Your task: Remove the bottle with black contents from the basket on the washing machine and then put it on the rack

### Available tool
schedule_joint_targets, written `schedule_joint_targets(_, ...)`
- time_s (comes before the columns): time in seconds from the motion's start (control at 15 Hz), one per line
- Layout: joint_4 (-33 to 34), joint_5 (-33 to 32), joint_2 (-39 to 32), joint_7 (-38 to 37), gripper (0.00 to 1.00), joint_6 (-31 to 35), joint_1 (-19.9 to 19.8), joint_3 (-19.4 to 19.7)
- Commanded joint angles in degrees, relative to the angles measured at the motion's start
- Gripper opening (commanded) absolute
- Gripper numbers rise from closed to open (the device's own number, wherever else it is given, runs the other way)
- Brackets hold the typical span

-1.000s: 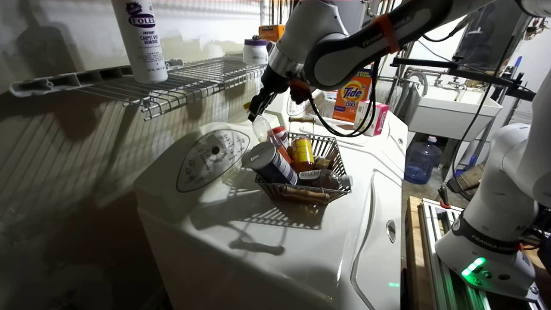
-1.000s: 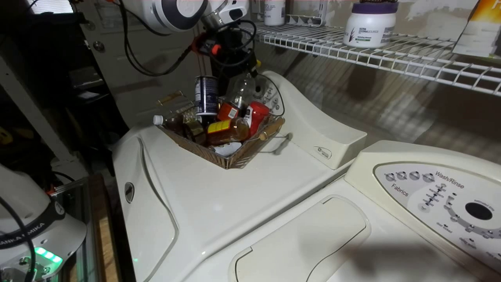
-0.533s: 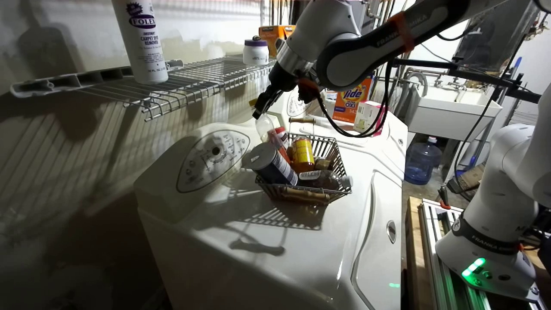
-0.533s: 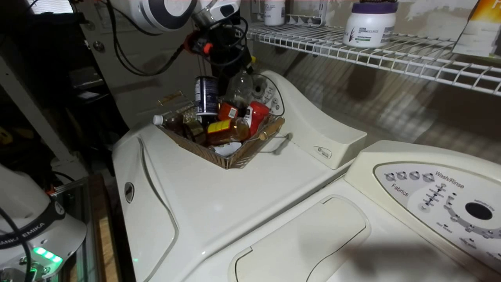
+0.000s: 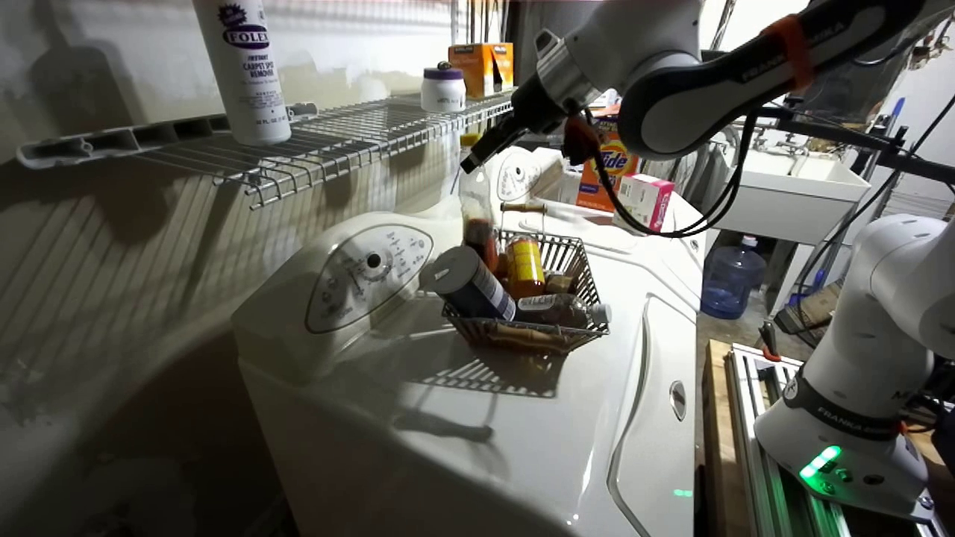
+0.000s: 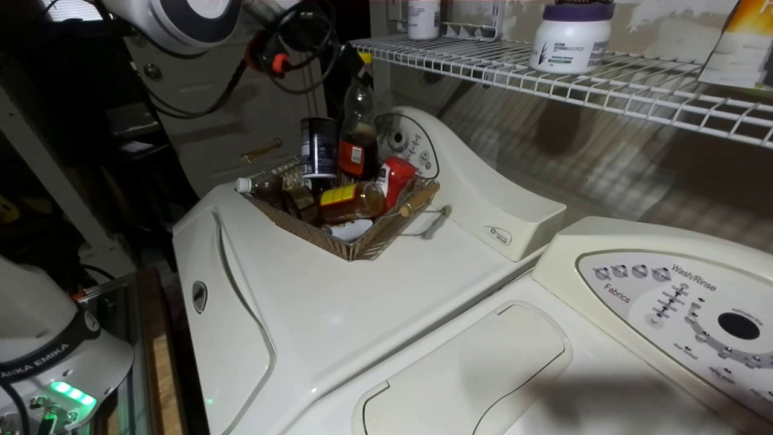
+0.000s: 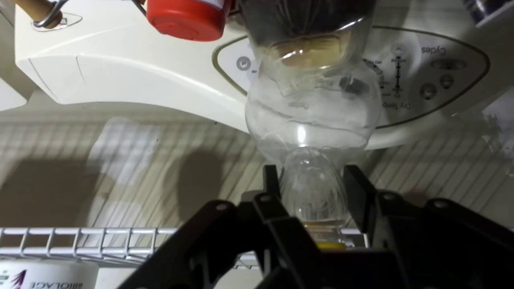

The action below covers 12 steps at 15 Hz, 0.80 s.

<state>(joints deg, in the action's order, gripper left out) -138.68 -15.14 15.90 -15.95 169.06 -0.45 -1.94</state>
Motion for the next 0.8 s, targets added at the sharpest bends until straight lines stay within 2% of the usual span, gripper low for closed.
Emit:
schedule_joint_targets(0.0, -3.7, -3.8, 6.4, -4.0, 0.19, 3.3, -3.7, -2.6)
schedule_joint_targets(0.33, -3.2, -4.2, 10.9, -4.7, 0.19, 1.4, -6.5, -6.1)
schedule_joint_targets(0.73, 0.4, -3.4, 15.7, -3.8, 0.19, -2.8, -7.4, -9.8)
